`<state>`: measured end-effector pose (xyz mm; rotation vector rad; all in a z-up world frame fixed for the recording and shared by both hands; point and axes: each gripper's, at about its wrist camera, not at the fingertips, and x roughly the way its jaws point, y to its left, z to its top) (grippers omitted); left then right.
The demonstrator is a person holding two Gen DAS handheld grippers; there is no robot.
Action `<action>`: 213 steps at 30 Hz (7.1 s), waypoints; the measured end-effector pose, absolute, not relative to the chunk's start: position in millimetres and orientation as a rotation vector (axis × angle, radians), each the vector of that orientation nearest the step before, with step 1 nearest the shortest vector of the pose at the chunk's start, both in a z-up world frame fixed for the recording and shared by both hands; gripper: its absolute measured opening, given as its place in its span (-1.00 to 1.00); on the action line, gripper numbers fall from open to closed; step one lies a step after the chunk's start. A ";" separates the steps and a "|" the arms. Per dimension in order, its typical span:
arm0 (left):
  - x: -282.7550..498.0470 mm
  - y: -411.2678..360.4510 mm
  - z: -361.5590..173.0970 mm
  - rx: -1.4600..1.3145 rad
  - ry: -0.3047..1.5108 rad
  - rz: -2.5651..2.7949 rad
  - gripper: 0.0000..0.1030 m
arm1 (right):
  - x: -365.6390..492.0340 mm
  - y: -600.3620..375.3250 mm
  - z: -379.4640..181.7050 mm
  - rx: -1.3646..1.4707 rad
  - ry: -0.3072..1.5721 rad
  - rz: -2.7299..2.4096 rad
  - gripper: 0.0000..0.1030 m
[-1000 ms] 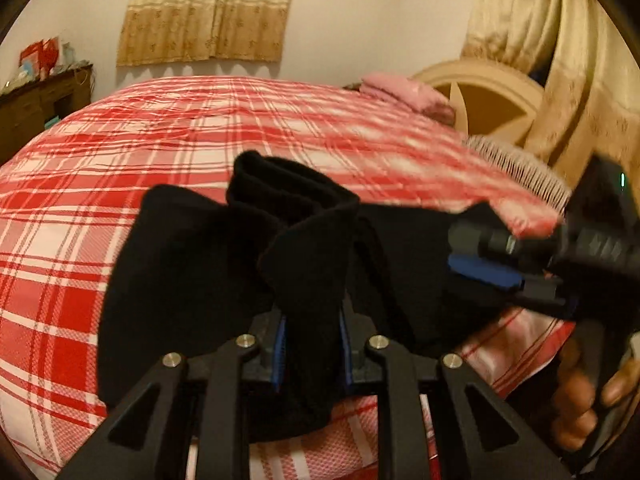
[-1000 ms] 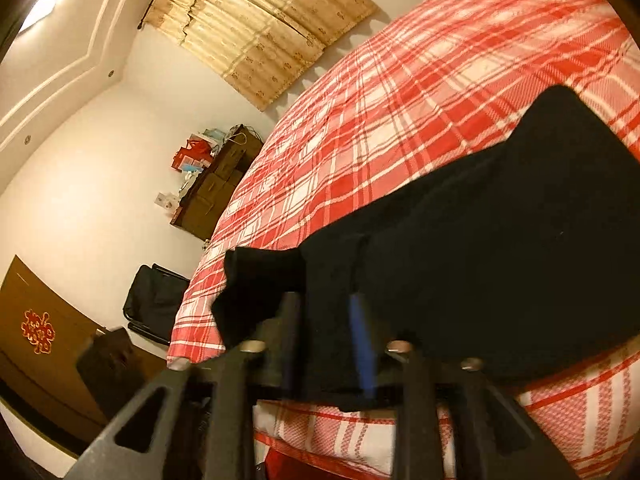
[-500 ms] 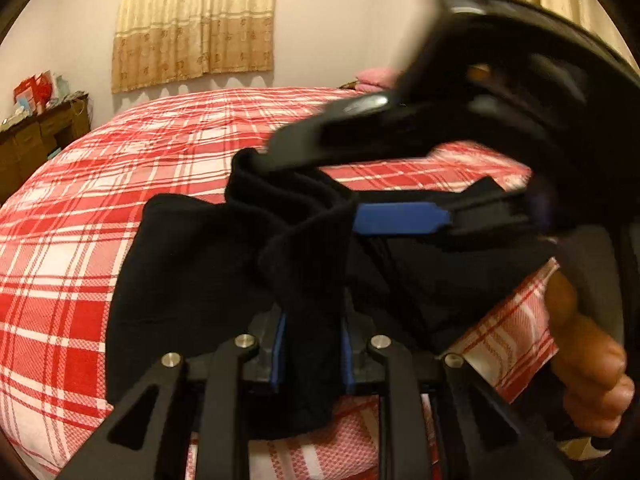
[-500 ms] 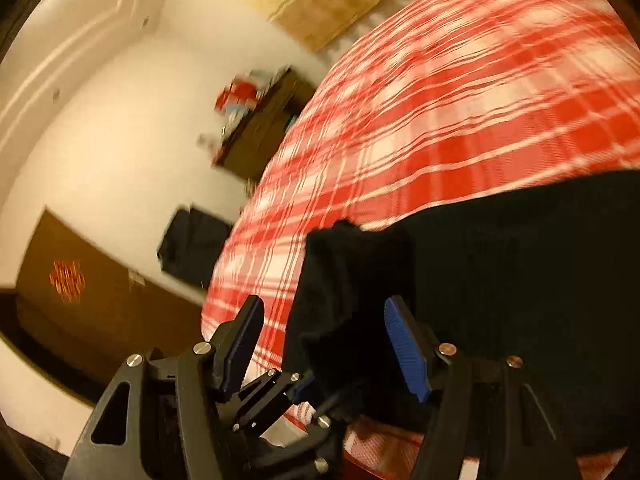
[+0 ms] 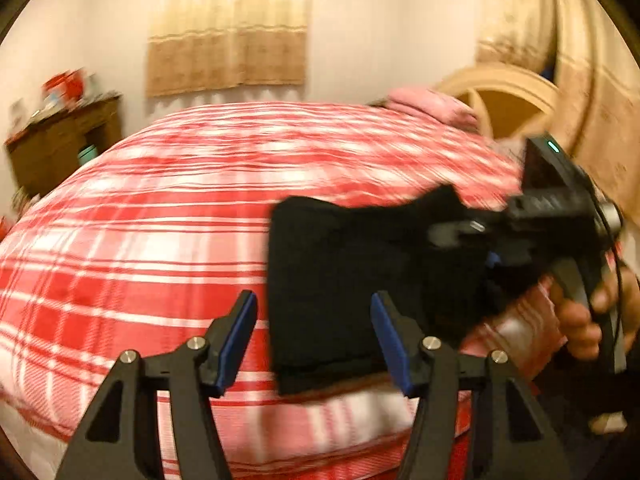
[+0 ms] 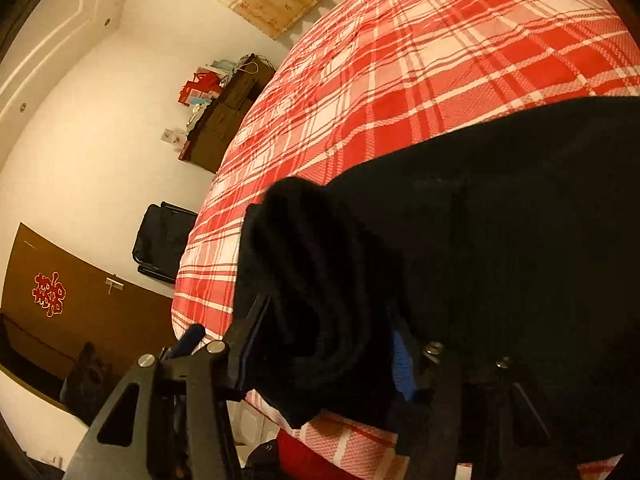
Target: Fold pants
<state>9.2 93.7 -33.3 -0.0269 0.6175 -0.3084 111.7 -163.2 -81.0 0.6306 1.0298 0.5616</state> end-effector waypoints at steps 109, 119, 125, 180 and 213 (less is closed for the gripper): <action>48.6 -60.3 -53.9 0.143 0.874 -0.202 0.74 | 19.6 -330.7 -45.1 0.184 0.835 -0.043 0.32; 39.2 -56.8 -33.9 0.170 0.812 -0.174 0.74 | 5.0 -335.0 -13.8 0.269 0.736 -0.022 0.32; 39.1 -49.2 -32.3 0.170 0.797 -0.135 0.74 | 8.2 -323.5 -23.9 0.273 0.768 0.000 0.32; 65.1 -75.9 -49.7 0.129 0.891 -0.214 0.84 | 4.4 -306.8 -39.2 0.194 0.796 0.066 -0.12; 73.5 -79.4 -48.0 0.033 0.862 -0.298 0.22 | 48.6 -291.4 -50.8 0.080 0.866 -0.043 -0.01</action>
